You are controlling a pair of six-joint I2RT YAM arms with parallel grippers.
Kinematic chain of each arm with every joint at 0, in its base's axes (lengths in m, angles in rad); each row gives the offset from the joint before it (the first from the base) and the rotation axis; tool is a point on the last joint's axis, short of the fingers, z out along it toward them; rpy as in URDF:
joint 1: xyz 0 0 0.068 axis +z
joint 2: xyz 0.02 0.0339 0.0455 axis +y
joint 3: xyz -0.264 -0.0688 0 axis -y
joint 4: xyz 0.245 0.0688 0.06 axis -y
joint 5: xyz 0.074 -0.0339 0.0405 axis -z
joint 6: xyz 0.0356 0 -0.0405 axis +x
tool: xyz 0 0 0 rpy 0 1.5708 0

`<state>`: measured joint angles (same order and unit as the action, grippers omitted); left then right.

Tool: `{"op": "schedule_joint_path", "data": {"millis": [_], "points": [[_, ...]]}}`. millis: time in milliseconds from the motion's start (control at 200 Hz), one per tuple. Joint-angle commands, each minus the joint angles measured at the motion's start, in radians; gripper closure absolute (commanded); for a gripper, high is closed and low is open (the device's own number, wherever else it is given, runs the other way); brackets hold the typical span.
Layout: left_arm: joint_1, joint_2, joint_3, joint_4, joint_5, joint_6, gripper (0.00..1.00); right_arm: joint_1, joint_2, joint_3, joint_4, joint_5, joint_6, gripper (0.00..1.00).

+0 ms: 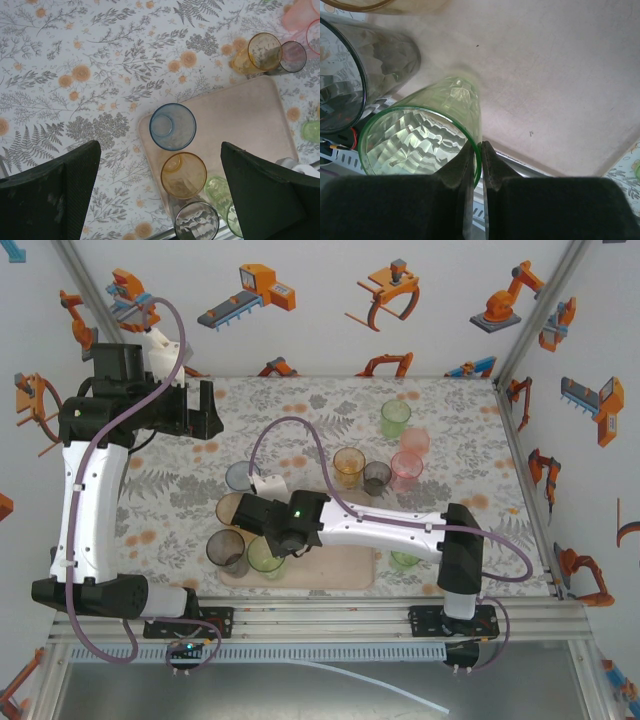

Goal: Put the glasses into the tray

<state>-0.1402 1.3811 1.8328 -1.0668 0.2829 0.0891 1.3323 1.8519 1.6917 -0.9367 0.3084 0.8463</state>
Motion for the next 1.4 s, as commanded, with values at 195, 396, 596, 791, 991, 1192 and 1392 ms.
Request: {"op": "schedule_joint_path", "data": {"millis": [195,396,596,791,991,1192,1392], "points": [[0.007,-0.016,-0.005,-0.002,0.027,-0.017,0.03,0.007,0.024,0.024,0.014,-0.008,0.028,0.86],[0.007,-0.013,0.0,0.0,0.026,-0.019,0.03,0.007,0.015,0.01,0.029,0.002,0.027,0.82],[0.008,-0.013,-0.001,0.0,0.03,-0.02,0.03,0.007,0.004,-0.011,0.036,-0.002,0.032,0.74],[0.009,-0.017,0.0,0.0,0.03,-0.023,0.03,0.007,-0.026,-0.041,0.059,0.001,0.024,0.64],[0.008,-0.018,0.0,-0.003,0.029,-0.022,0.03,0.007,-0.049,-0.046,0.05,0.003,0.017,0.58],[0.011,-0.016,0.002,-0.003,0.026,-0.019,0.03,0.007,-0.049,-0.016,0.035,-0.028,-0.028,0.54],[0.01,-0.019,0.0,-0.001,0.027,-0.022,0.03,0.007,-0.075,-0.008,0.023,-0.031,-0.045,0.52]]}}
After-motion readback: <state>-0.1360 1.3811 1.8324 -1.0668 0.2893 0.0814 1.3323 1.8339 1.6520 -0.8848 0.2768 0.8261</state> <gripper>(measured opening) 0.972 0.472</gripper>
